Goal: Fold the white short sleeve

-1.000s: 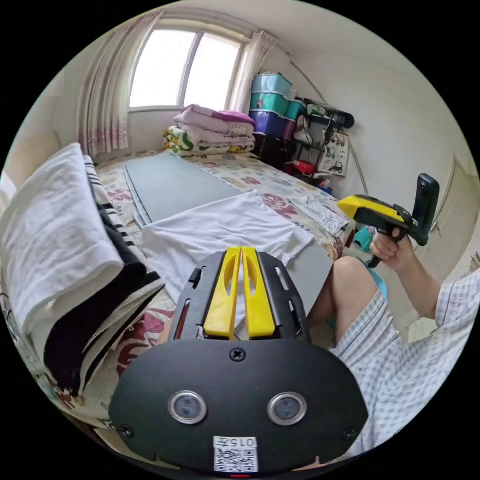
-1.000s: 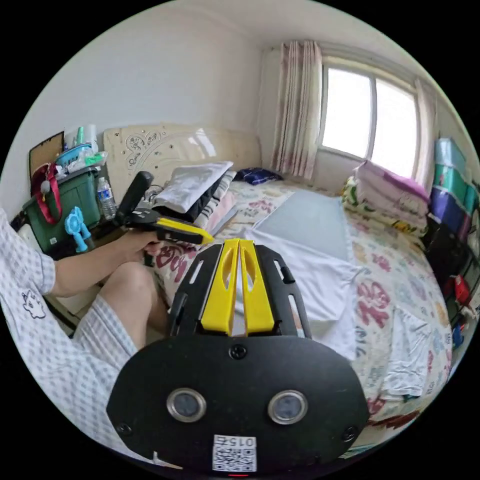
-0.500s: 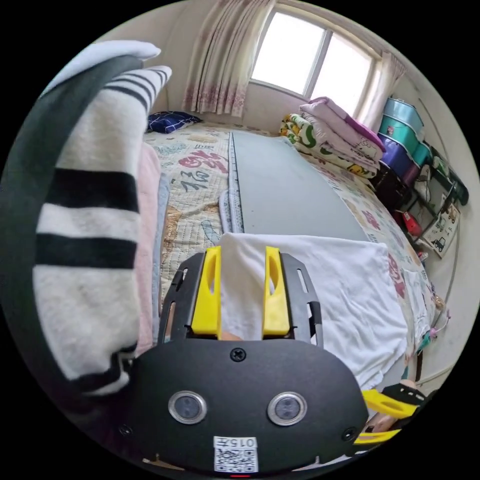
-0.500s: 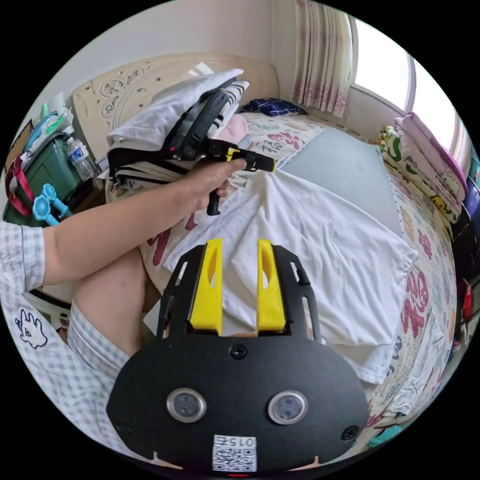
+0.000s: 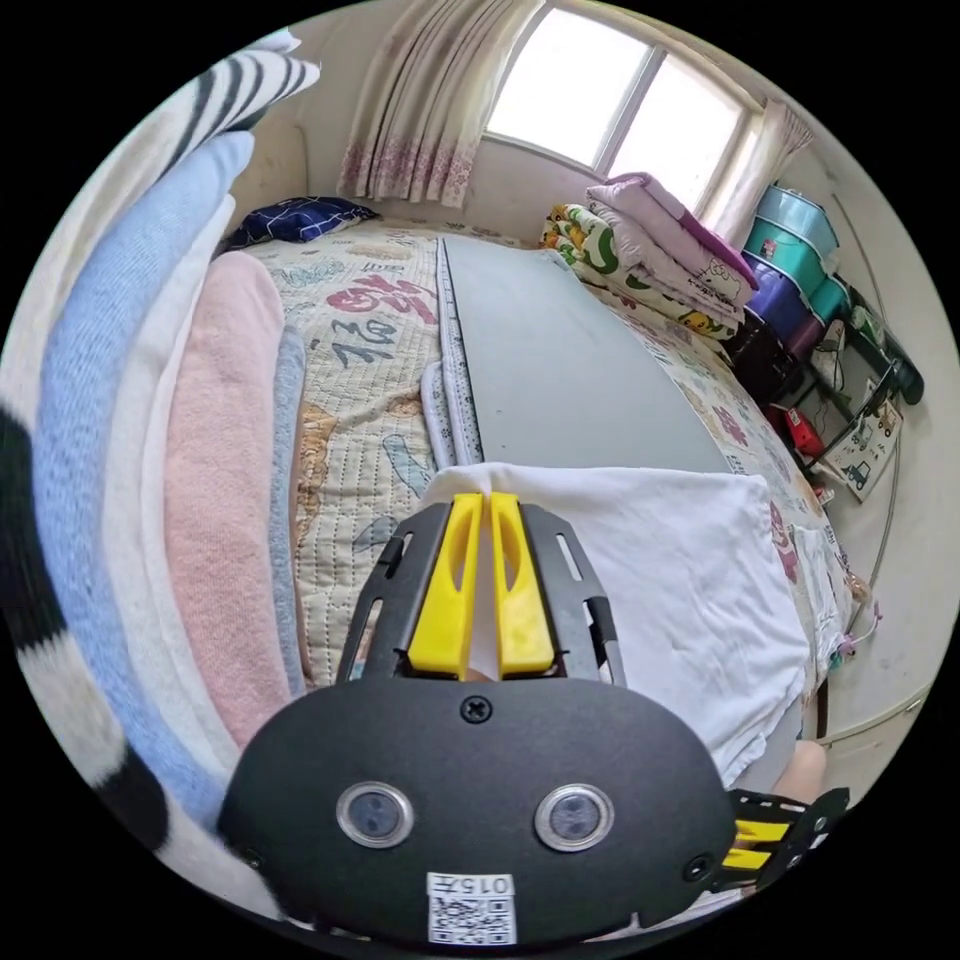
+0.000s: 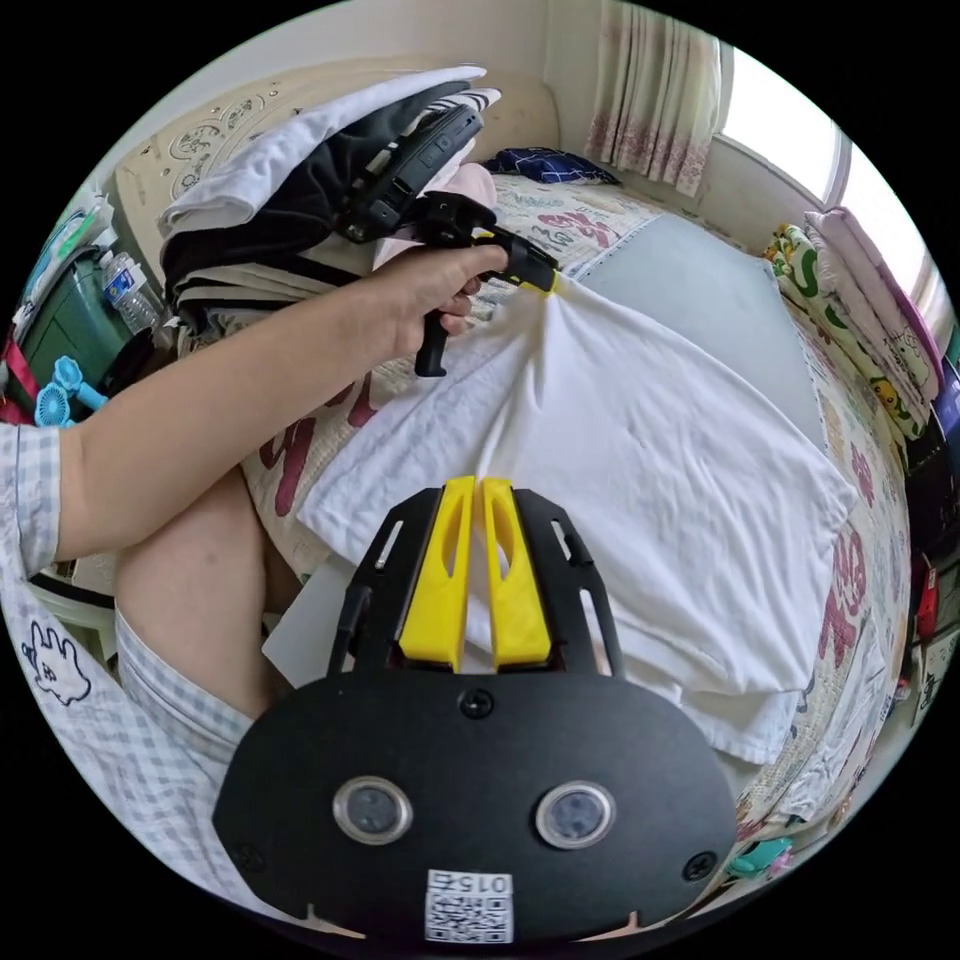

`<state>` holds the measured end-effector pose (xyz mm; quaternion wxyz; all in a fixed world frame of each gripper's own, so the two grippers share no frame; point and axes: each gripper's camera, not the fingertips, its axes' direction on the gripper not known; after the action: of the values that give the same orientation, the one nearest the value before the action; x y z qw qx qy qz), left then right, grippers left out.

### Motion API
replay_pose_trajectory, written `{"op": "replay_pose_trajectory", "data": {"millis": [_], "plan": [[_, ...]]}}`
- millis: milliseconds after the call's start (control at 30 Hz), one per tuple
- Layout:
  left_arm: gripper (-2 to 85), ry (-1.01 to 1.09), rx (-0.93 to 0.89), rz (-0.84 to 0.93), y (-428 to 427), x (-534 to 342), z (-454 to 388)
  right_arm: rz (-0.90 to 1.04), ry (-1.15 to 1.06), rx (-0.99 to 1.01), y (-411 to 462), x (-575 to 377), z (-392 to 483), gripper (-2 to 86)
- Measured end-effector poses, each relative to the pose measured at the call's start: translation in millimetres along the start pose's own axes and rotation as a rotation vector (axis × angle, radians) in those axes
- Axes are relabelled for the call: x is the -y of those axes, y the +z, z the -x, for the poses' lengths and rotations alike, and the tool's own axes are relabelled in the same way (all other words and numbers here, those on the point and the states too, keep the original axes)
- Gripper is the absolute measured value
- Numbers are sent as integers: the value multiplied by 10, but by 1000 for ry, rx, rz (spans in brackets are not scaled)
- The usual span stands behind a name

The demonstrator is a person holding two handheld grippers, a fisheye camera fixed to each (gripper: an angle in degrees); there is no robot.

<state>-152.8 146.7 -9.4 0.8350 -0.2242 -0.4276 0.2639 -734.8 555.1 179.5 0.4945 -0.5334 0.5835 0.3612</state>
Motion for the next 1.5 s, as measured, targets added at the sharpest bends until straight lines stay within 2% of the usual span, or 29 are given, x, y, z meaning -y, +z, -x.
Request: {"op": "replay_pose_trajectory", "data": {"millis": [133,267,400,633,733,800,867,967,1033,1133,1233,1400,1500], "plan": [[12,57,87,3,-11,84,-160,-19,-29,-5,-299,61,-205,3],[27,138,198,52,31,183,-340,42,-47,-14,-409,233,-428,8],[46,171,226,57,10,261,-479,41,-29,-32,-660,412,-659,33],[70,176,167,21,-218,411,-754,-84,295,216,-1649,528,-1817,47],[72,213,102,-1,-354,453,-911,-153,447,195,-2172,411,-2365,39],[71,250,21,1,-435,475,-1017,-183,527,148,-2499,326,-2668,30],[69,319,-177,31,-510,489,-1173,-220,622,96,-2941,231,-3054,28],[65,429,-377,54,-607,485,-1422,-297,699,83,-3500,167,-3521,34],[63,500,-384,30,-694,456,-1605,-333,720,93,-3795,172,-3799,40],[62,490,-382,4,-765,487,-1889,-360,718,111,-4159,255,-4250,49],[47,510,-415,46,-706,607,-2301,-351,701,132,-4367,404,-4712,57],[17,564,-249,110,-446,968,-3188,-337,692,224,-4527,698,-5361,78],[31,555,-294,172,-184,1239,-3690,-303,644,290,-4634,875,-5609,82]]}}
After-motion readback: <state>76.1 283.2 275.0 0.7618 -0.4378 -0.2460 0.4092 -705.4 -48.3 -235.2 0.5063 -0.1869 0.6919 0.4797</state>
